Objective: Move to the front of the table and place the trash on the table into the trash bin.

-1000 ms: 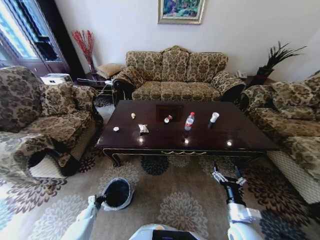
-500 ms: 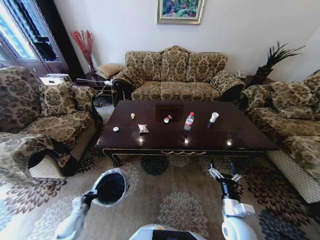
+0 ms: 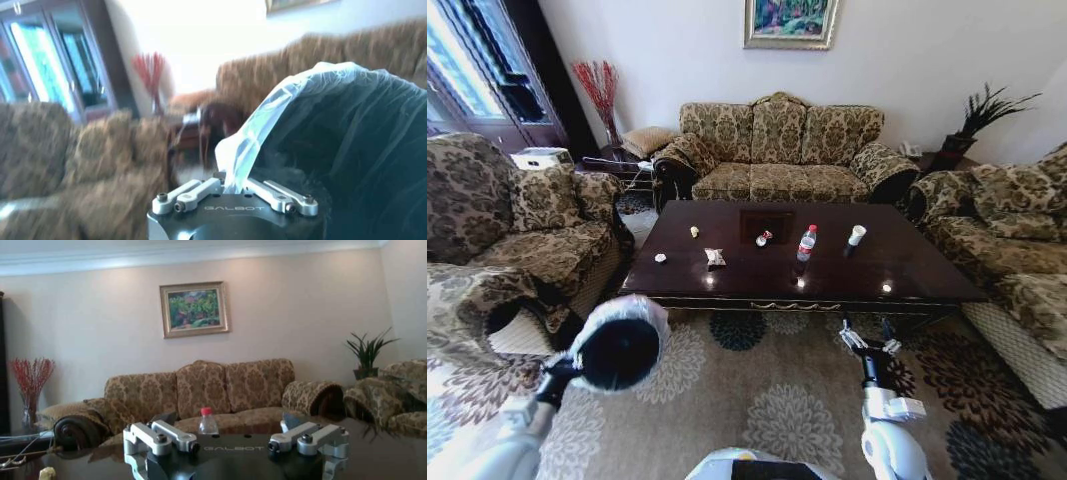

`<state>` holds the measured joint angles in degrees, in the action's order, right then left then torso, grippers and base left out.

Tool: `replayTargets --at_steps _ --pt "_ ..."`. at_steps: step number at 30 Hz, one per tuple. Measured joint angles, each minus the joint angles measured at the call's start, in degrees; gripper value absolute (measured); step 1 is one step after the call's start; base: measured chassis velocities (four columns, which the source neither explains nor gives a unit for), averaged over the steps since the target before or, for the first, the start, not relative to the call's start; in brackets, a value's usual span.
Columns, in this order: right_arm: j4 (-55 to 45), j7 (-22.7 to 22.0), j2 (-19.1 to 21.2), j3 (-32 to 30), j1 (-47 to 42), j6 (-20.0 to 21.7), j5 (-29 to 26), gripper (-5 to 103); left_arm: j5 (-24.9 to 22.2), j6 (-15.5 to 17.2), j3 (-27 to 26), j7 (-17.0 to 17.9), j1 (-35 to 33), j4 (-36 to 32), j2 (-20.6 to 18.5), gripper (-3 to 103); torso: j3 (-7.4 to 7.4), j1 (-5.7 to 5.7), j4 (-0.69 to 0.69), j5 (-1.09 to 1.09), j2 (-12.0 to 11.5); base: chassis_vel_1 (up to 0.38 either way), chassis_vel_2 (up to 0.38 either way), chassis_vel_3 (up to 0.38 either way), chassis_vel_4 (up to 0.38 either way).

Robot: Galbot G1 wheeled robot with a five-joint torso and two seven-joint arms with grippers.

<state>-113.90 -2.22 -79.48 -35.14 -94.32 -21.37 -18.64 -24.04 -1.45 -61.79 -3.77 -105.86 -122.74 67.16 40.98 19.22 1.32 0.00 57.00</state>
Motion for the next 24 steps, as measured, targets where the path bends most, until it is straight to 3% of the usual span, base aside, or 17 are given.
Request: replayTargets --at_steps 3,7,14,19,20,24 --pt "-0.5 -0.1 0.6 -0.1 0.3 0.5 0.4 100 -1.7 2.1 -0.1 0.9 1.7 -4.7 -0.9 0 0.00 0.00 0.00 0.00 0.0 0.000 0.000 0.000 0.000" --pt "-3.0 -0.8 1.5 -0.3 0.8 4.4 1.9 100 -3.9 3.9 0.8 3.6 6.4 -10.5 -4.5 0 0.00 0.00 0.00 0.01 0.0 0.000 0.000 0.000 0.000" --pt "-6.8 -1.9 3.5 0.4 0.9 8.0 2.6 100 -4.4 5.8 2.2 4.9 12.1 -6.9 -9.0 0 0.00 0.01 0.03 -0.03 0.0 0.000 0.000 0.000 0.000" --pt "-6.9 -1.7 3.7 0.3 0.5 7.9 2.7 100 -5.2 7.7 3.4 5.3 12.0 -4.9 -11.1 0 0.00 0.01 0.02 -0.02 0.0 0.021 0.025 -0.008 -0.016" --pt "-6.5 -1.3 3.0 0.4 -0.1 7.2 2.9 100 -8.2 9.8 3.4 5.3 10.9 -4.1 -13.1 0 0.00 0.01 0.01 0.01 0.0 0.085 0.066 -0.115 -0.096" --pt "-5.7 -0.7 2.2 0.4 -0.6 6.3 3.1 100 -10.1 10.8 3.0 5.6 10.7 -3.0 -15.0 0 0.00 0.01 0.01 0.00 0.0 0.112 0.114 -0.119 -0.110"
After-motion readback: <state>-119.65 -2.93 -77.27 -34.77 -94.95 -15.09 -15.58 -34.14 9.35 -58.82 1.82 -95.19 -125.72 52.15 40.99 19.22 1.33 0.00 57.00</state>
